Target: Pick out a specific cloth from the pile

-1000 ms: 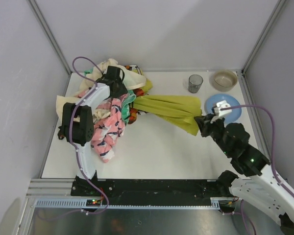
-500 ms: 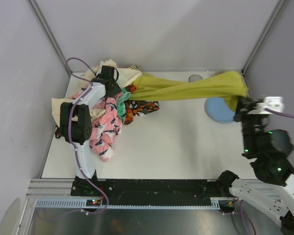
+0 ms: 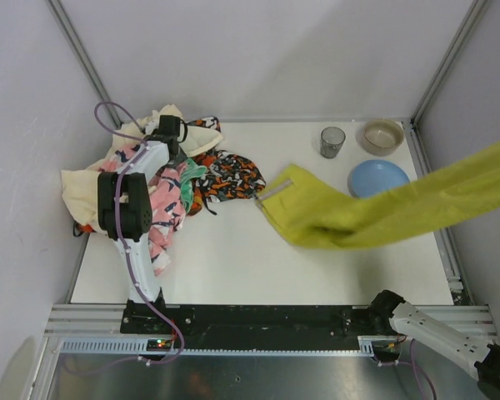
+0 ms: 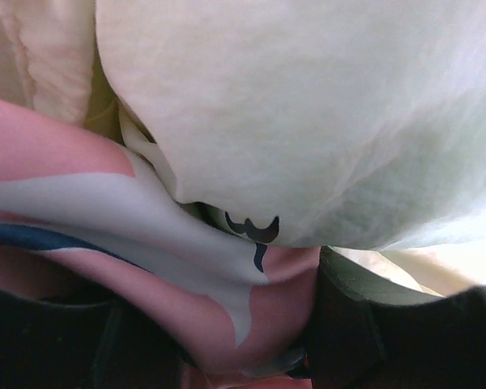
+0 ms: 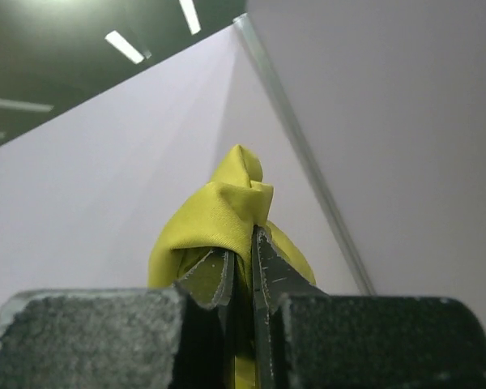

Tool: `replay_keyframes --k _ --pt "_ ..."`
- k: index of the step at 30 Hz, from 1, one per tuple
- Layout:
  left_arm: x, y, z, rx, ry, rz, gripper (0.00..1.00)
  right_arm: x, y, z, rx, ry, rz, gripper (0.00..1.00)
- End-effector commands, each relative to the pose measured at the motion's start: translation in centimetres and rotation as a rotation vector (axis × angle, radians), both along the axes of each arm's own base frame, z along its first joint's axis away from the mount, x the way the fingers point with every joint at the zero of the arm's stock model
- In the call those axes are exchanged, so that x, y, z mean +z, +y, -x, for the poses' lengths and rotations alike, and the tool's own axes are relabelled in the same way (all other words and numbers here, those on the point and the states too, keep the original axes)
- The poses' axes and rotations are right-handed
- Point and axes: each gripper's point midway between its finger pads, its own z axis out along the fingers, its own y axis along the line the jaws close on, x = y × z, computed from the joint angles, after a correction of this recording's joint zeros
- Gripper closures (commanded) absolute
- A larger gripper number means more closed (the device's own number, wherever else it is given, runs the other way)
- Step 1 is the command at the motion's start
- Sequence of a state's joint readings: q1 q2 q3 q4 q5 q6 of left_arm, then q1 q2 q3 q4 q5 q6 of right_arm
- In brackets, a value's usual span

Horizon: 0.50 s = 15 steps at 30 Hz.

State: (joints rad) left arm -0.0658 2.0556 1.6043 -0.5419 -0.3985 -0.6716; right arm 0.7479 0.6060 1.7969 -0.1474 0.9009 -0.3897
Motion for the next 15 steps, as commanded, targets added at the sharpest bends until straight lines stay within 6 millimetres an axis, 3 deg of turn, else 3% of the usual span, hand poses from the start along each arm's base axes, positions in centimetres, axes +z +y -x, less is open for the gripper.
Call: replay_keyframes --k 1,6,10,15 --pt "-4.5 5.1 5.4 0.086 0.249 -0.149 0.43 -1.6 13.5 -9.5 0.272 0.227 0.319 1.0" --pt "-4.7 4.4 5.4 0.075 0.245 -0.113 0.43 0.0 16.5 -9.8 0.389 0.169 0.357 1.0" --pt "-4.8 3.6 5.3 0.052 0.246 -0.095 0.43 -1.2 20.3 -11.4 0.494 0.215 0.423 1.0" --pt "-3.5 2.1 5.2 0.007 0.221 -0.098 0.4 -1.9 25.7 -13.5 0.636 0.25 0.513 1.0"
